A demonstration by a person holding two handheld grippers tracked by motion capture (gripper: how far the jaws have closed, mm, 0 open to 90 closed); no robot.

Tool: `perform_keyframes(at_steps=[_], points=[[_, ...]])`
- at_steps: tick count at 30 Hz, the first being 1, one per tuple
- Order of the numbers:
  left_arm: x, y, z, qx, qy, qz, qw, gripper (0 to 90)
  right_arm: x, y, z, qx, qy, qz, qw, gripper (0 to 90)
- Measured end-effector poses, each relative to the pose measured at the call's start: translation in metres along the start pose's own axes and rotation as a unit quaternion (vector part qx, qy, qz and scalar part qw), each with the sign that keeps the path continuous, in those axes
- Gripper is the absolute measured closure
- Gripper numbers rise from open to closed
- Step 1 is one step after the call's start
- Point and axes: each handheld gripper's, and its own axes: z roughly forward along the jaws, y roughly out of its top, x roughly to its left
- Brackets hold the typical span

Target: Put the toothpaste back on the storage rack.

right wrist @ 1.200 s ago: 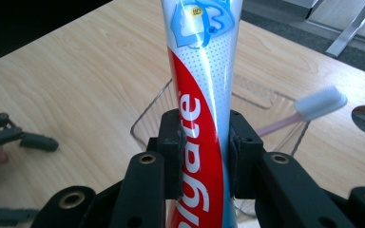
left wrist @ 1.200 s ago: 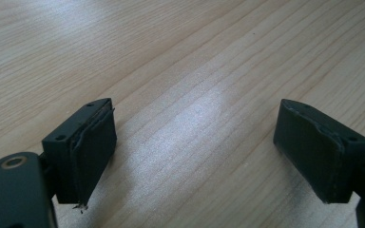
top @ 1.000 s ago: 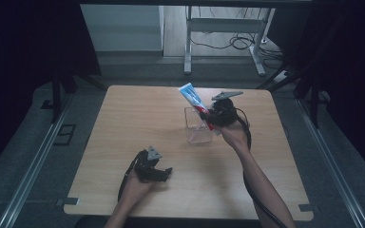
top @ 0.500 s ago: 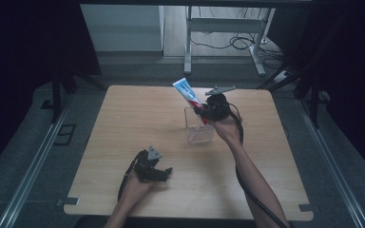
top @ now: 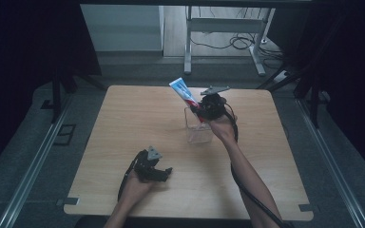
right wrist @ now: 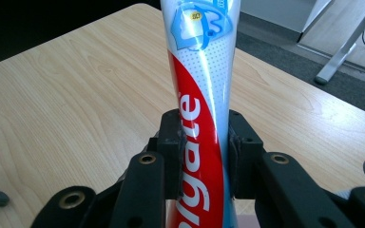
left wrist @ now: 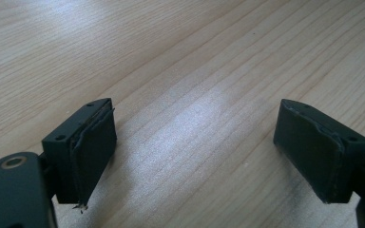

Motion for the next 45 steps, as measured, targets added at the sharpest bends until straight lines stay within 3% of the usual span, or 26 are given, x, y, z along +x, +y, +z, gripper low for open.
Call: perform_keyframes(at_steps=[17,26,36,45], points=[[0.0,0.0,0.0,0.0,0.0,0.0,1.0,14.2,-0.004,-0.013,0.008,0.001,0.002,-0.005,1.0,69.4],[0.0,0.0,0.0,0.0,0.0,0.0,1.0,14.3,-0.004,-0.018,0.009,0.007,0.017,-0.005,0.9998,68.2],[0.0,0.0,0.0,0.0,0.0,0.0,1.0,14.2,-0.005,-0.016,0.006,0.002,0.012,-0.005,0.9999,70.3],[0.0,0.0,0.0,0.0,0.0,0.0,1.0,14.3,-0.008,-0.001,0.007,-0.012,-0.002,-0.01,0.9999,71.3]])
